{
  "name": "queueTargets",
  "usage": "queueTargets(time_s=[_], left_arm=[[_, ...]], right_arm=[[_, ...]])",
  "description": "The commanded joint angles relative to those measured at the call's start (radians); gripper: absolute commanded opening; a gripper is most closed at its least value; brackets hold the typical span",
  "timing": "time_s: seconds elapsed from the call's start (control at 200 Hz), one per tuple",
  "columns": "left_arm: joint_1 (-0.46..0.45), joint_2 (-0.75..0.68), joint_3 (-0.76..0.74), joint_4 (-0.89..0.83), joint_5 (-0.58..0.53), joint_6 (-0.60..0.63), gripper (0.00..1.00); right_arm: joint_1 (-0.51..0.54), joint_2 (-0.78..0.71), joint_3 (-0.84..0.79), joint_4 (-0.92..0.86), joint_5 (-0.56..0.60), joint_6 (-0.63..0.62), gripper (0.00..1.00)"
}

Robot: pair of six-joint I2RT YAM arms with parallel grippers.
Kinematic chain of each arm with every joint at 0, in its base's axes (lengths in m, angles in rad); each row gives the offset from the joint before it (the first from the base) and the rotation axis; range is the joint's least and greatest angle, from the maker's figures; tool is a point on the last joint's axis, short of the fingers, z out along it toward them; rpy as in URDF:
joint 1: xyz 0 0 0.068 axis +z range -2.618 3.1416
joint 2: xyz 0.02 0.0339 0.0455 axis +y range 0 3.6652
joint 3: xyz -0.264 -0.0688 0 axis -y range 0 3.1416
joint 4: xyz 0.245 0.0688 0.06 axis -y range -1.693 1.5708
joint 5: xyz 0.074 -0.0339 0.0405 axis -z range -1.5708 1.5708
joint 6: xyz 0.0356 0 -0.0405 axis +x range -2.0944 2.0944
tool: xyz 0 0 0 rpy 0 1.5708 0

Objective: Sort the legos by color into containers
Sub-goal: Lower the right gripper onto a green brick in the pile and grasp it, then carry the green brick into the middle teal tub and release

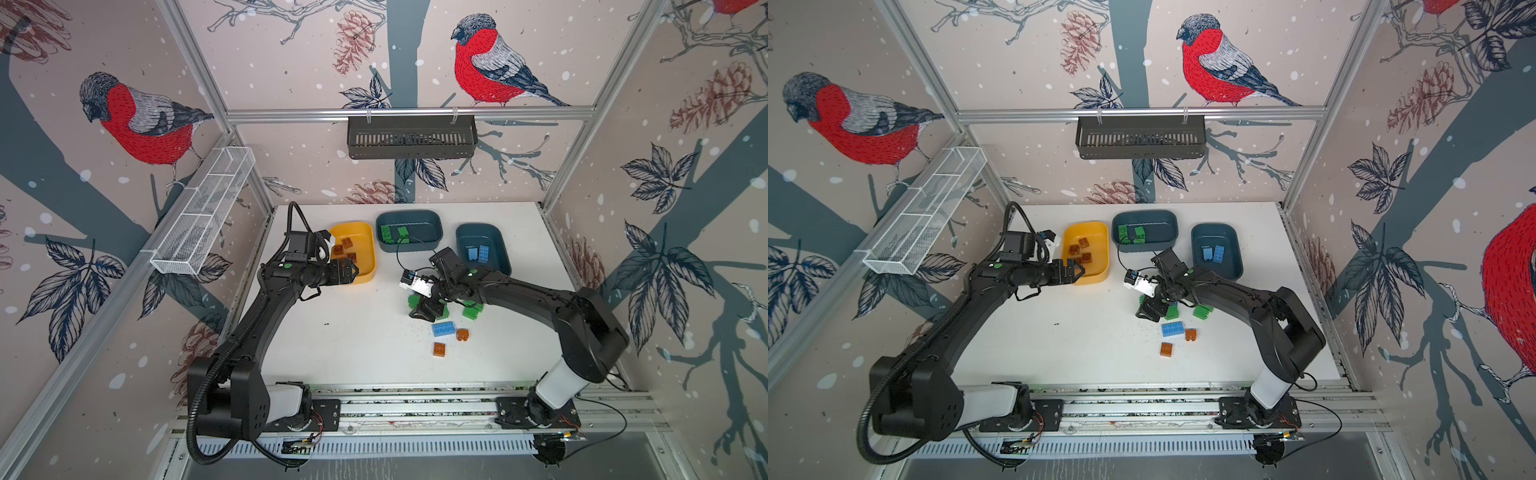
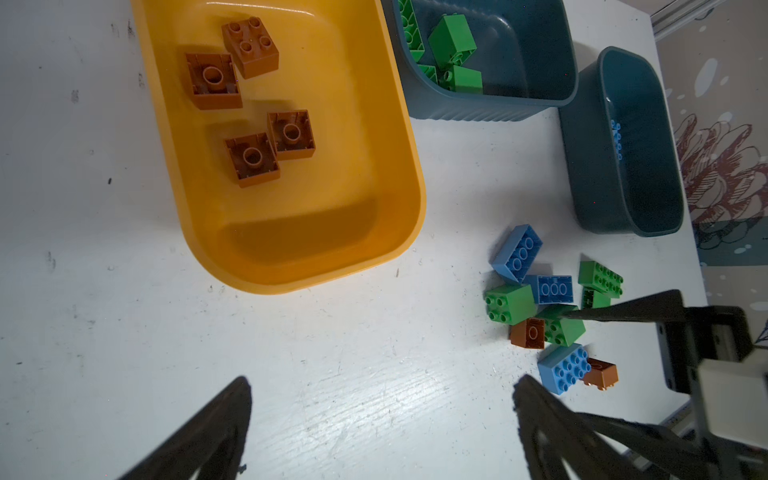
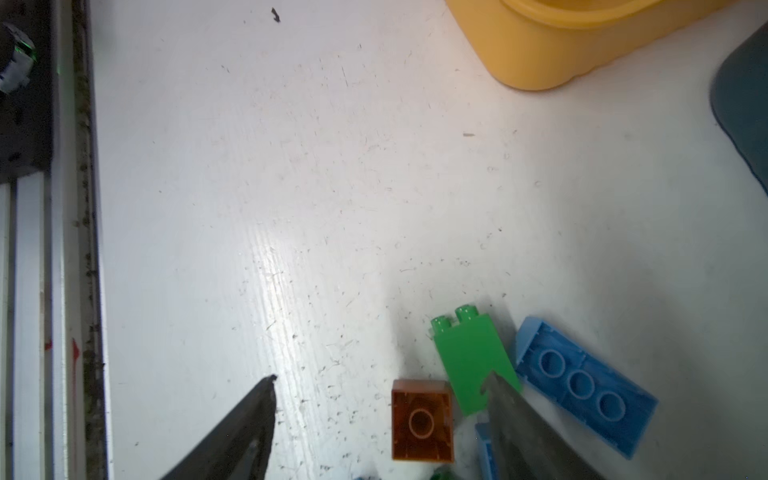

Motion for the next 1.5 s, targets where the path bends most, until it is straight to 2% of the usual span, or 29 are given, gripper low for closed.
queueTargets(time_s=[0.0,0.205,0.375,0.575,0.956,1.091,1.256,1.496], left_arm=[[0.018,-0.025,-0.031,0.034,0.051,0.011,0.97],[0.028,-0.047,-0.065,0.043,0.046,0.004,0.97],[0.03,-0.057,-0.076,0.051,0.052,-0.003,0.97],[0.031,-0.05,-0.088,0.062,0.045,-0.013,0.97],[0.034,-0.033,-0.085,0.054,0.026,-0.004,0.97],[0.036,-0.029,-0.079,0.053,0.032,-0.007,0.97],[0.036,-0.039,-0.062,0.092,0.093,-0.053,0.97],[0.035,-0.011,-0.063,0.196,0.234,-0.105,0.97]], right_arm=[[0.01,0.05,0.04,-0.024,0.057,-0.098,0.78],[0.015,0.168,0.128,-0.053,0.098,-0.146,0.71],[0.015,0.235,0.174,-0.093,0.119,-0.166,0.61],[0.012,0.229,0.156,-0.122,0.14,-0.179,0.53],[0.012,0.241,0.179,-0.163,0.151,-0.159,0.25],[0.01,0.207,0.206,-0.171,0.117,-0.133,0.23],[-0.022,0.149,0.278,-0.121,0.052,-0.055,0.23],[-0.09,0.237,0.486,0.042,0.079,0.08,0.23]])
